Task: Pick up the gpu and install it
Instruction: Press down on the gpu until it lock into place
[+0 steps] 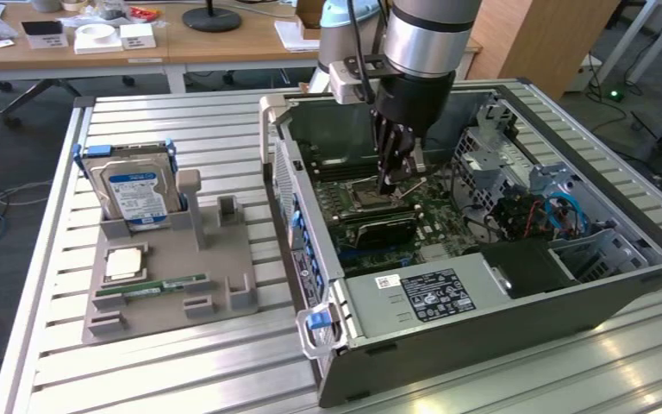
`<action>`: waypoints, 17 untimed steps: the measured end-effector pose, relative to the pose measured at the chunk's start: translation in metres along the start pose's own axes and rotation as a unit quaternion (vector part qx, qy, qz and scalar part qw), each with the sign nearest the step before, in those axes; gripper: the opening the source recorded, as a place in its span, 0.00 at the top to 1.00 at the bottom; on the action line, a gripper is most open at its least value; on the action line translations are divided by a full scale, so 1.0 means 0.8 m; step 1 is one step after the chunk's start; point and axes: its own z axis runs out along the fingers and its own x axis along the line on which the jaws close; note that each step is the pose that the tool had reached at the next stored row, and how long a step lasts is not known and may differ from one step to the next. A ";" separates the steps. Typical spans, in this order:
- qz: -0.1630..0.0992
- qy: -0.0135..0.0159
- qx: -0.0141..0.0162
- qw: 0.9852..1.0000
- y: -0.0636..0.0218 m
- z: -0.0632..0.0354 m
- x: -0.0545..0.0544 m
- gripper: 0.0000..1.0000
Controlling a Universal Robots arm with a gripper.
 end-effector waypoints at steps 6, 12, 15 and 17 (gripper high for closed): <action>0.000 0.000 0.000 1.000 0.000 0.003 0.000 0.89; 0.000 0.000 0.000 1.000 0.000 0.009 0.000 0.89; 0.000 0.000 0.000 1.000 0.000 0.011 0.000 0.89; 0.000 0.000 0.000 1.000 0.000 0.013 0.000 0.89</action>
